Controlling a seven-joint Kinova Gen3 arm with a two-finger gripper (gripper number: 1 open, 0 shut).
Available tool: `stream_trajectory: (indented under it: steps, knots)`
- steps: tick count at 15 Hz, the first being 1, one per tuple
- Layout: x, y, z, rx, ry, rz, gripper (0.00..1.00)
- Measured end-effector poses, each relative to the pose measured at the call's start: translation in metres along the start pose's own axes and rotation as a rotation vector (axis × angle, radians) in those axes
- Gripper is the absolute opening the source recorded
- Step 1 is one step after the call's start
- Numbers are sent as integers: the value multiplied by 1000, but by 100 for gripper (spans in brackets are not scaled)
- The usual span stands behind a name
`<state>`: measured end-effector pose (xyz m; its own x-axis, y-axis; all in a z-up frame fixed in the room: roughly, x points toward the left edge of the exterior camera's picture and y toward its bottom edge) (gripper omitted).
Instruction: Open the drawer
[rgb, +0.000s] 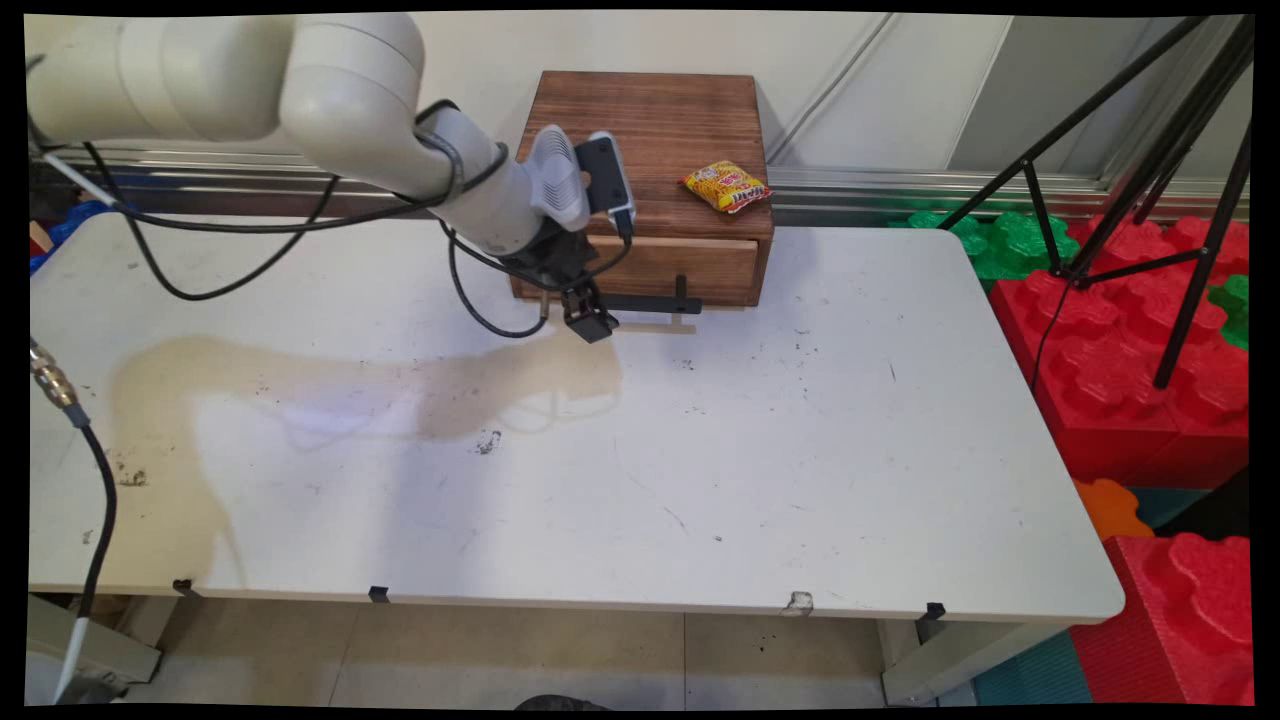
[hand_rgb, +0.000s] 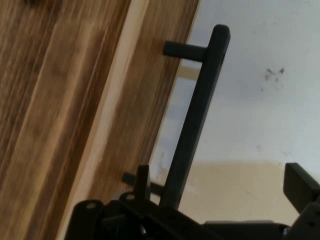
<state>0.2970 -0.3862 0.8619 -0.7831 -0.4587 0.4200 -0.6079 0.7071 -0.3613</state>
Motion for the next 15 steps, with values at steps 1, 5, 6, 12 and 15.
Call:
stream_trajectory:
  steps: [1, 5, 6, 12, 15]
  knots:
    - [1, 0, 6, -4, 3, 4, 100]
    - [2, -1, 26, -18, 11, 12, 100]
    - [2, -1, 32, -22, 12, 14, 100]
    - [0, -4, 60, -49, 17, 9, 100]
    - [-2, -4, 70, -64, 15, 4, 100]
